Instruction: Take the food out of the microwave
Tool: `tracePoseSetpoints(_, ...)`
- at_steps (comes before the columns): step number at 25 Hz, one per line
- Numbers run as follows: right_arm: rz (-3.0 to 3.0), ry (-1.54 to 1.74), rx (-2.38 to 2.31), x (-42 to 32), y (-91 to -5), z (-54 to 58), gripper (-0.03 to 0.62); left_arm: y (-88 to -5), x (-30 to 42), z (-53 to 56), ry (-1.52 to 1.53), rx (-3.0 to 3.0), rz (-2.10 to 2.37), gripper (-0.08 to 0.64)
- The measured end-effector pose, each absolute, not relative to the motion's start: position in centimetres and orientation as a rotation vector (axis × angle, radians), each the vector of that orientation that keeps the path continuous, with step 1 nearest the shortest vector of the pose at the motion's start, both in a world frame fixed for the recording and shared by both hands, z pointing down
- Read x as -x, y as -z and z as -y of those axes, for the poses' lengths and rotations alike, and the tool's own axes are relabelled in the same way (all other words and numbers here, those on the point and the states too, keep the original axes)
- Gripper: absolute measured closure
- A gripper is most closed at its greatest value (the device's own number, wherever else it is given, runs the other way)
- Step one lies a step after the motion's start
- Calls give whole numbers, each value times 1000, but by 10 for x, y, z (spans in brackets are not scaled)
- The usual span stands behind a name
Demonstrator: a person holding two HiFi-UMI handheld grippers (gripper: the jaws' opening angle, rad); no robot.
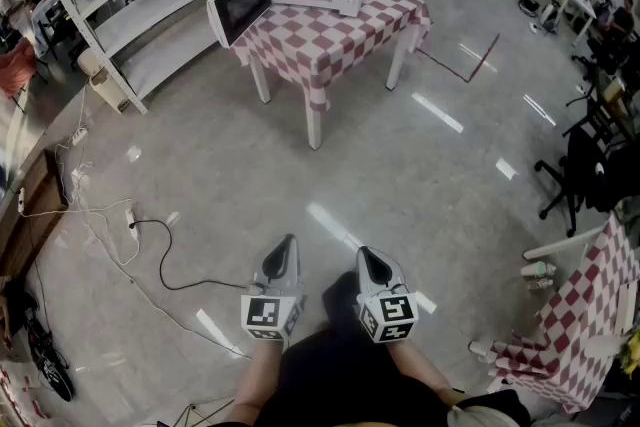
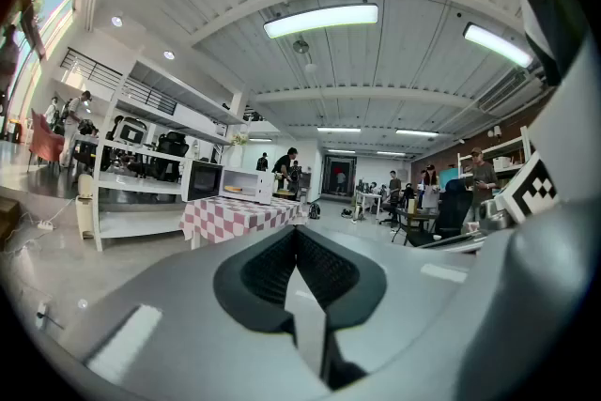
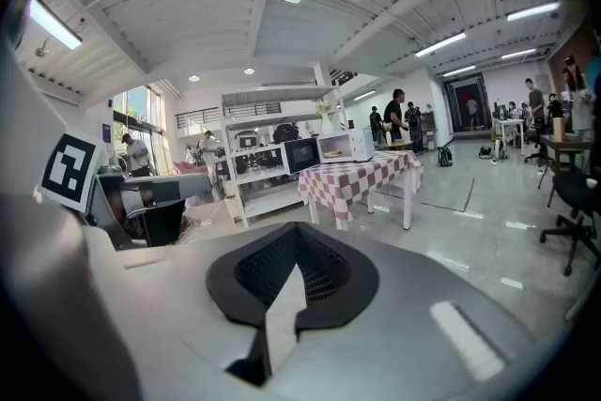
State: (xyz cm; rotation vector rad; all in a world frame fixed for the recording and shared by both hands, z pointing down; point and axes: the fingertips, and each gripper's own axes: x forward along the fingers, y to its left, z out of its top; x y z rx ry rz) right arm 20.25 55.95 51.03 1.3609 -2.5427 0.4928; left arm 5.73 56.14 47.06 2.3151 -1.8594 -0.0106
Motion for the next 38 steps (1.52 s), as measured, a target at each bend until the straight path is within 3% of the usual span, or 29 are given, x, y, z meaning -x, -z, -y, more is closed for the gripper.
tracePoseSetpoints(10,2558,-466,-1401,-230,-480,-624,591,-447,-94,-650,98,-2275,1883,552)
tracePoseSetpoints(29,2581,-456,-1419,-219,-472,-656,591,-451,-87,-679,112,-2248,1858,552)
tracePoseSetpoints(38,2597,-446,-1403,-208,-476,-621,591,-461,-75,-652,99,-2205,1894,552)
